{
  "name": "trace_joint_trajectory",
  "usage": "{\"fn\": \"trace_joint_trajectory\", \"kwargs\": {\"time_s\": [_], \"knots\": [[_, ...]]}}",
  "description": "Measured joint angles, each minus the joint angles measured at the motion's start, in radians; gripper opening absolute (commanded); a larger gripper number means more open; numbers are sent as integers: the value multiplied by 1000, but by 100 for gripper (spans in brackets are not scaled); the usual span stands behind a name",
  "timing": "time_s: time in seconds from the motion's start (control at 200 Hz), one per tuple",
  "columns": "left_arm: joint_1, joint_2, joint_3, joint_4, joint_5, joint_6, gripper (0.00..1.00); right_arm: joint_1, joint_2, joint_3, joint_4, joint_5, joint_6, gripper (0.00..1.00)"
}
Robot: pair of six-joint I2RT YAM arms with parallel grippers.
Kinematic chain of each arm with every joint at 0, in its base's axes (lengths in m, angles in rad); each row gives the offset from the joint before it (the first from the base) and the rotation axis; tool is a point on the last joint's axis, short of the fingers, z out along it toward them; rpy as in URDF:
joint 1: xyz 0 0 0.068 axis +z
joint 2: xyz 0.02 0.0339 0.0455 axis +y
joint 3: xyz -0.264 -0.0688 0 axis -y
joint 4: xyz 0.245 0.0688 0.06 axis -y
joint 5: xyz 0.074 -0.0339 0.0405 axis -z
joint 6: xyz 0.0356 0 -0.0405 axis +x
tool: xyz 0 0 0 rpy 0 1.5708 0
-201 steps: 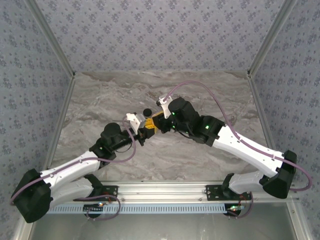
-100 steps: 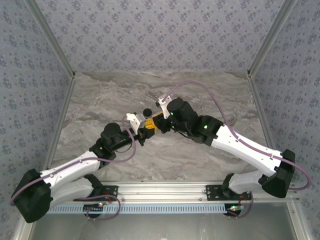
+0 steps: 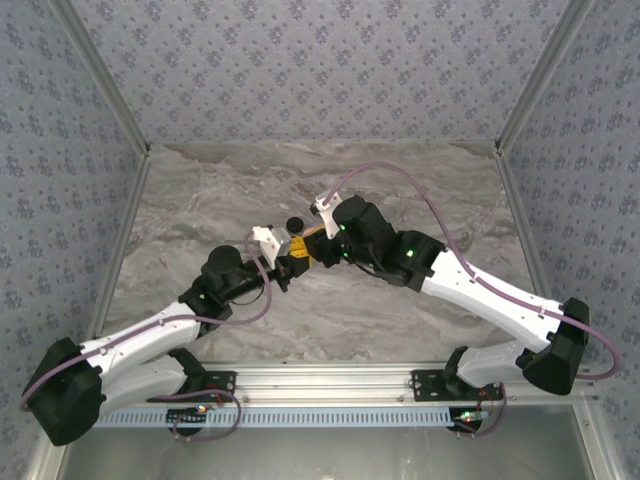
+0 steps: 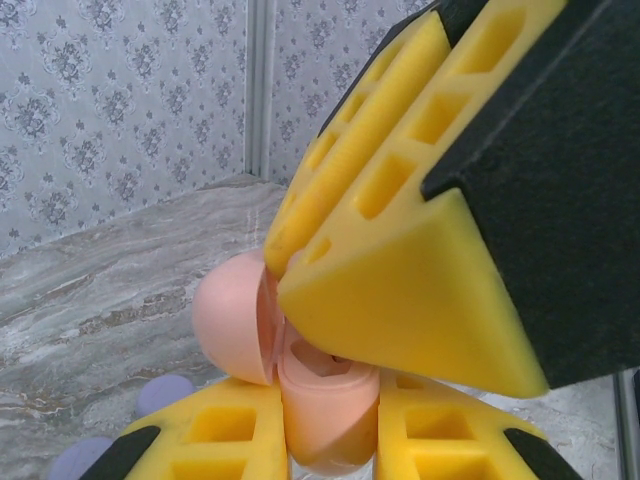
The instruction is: Insert wireless bluetooth earbuds into charging case
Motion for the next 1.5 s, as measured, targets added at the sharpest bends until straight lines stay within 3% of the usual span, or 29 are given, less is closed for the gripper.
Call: {"fn": "trace_joint_trajectory", "kwargs": {"time_s": [0.33, 0.535, 0.565, 0.585, 0.6, 0.735, 0.969, 1.499], "knots": [[0, 0, 0, 1, 0, 0, 0, -38, -3, 50, -23, -41, 3, 46], [0, 0, 0, 9, 0, 0, 0, -162, -68, 6, -6, -185, 9, 76], [0, 0, 0, 10, 1, 0, 0, -190, -79, -13, 2, -225, 16, 83], [0, 0, 0, 11, 1, 0, 0, -205, -84, -25, 8, -248, 29, 97], [0, 0, 0, 12, 1, 0, 0, -220, -90, -38, 16, -271, 28, 100], [0, 0, 0, 17, 1, 0, 0, -287, -87, -131, 72, -433, 67, 100], [0, 0, 0, 23, 1, 0, 0, -285, -19, -153, 161, -632, 111, 100], [0, -2, 0, 23, 5, 0, 0, -267, -1, -136, 256, -753, 127, 100]]}}
